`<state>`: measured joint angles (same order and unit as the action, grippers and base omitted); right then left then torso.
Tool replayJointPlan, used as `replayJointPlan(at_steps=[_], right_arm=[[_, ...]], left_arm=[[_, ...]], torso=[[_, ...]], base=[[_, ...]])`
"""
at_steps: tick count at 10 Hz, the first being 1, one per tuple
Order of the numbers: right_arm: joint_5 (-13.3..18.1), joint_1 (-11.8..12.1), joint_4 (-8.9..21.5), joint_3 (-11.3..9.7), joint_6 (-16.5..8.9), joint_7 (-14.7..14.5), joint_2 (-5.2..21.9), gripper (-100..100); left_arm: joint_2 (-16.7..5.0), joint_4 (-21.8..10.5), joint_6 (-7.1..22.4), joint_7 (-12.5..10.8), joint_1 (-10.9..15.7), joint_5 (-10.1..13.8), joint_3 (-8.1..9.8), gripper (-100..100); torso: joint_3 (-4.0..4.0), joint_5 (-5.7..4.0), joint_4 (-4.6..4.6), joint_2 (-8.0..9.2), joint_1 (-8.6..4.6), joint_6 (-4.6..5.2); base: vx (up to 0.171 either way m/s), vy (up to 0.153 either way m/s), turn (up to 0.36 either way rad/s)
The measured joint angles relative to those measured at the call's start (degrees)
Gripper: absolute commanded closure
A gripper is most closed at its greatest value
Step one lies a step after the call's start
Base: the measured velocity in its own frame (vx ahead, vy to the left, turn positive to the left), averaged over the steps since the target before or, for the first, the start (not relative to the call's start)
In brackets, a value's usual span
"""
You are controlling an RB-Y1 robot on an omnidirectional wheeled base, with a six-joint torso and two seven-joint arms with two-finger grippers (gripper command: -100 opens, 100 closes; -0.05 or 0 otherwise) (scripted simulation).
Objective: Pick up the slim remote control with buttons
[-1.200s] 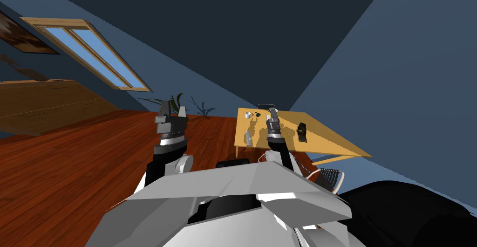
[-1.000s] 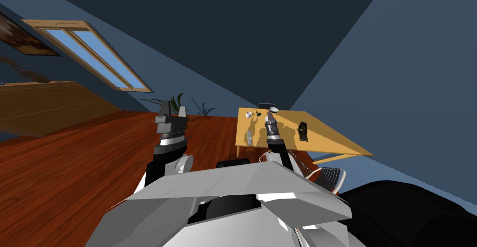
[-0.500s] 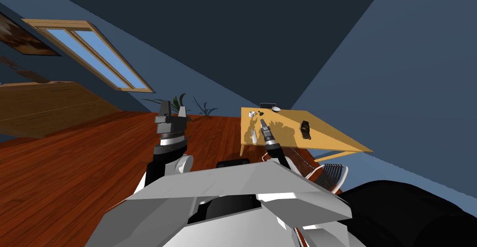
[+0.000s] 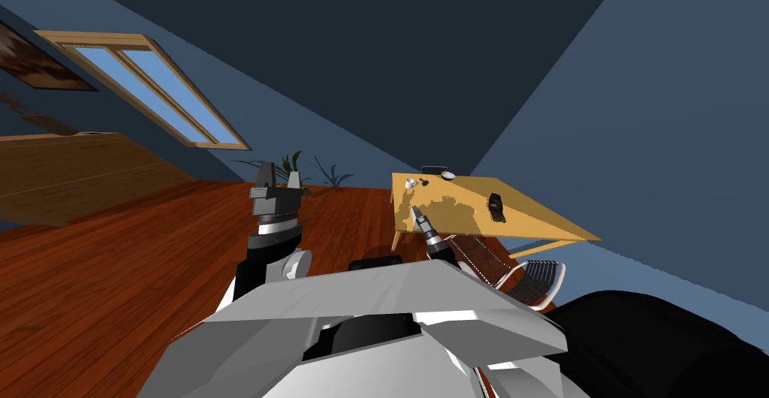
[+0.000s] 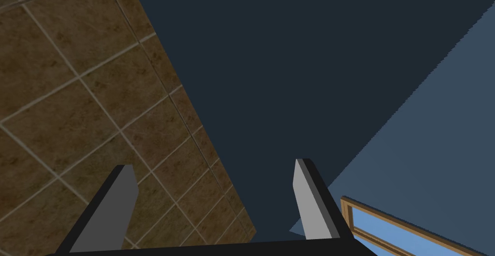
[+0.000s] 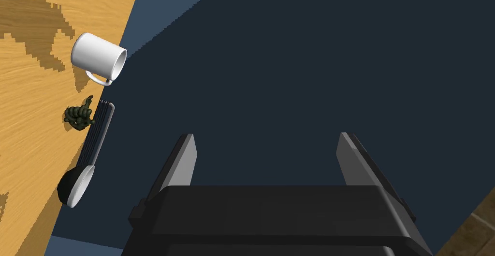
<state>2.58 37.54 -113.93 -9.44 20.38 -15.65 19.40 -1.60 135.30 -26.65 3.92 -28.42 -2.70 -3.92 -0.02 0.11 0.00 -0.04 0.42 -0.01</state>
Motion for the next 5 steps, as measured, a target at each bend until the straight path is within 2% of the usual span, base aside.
replayJointPlan(at_steps=[1,4,5], right_arm=[[0.0,0.6,1.0,-0.9,-0.5,-0.4,1.9,-100],[0.4,1.3,6.2,-3.5,-0.3,-2.3,4.4,-100],[0.5,2.6,7.6,-4.7,-0.2,-3.1,5.5,-100]], left_arm=[[0.0,0.0,0.0,0.0,0.0,0.0,0.0,0],[0.0,0.0,0.0,0.0,0.0,0.0,0.0,0],[0.0,0.0,0.0,0.0,0.0,0.0,0.0,0]], torso=[[0.01,0.0,0.0,0.01,0.07,0.01],[0.01,-0.02,0.0,0.02,-0.07,0.01],[0.0,-0.01,0.0,-0.01,-0.03,0.02]], base=[[0.008,0.103,-0.018],[0.01,0.104,-0.011],[0.024,0.092,-0.016]])
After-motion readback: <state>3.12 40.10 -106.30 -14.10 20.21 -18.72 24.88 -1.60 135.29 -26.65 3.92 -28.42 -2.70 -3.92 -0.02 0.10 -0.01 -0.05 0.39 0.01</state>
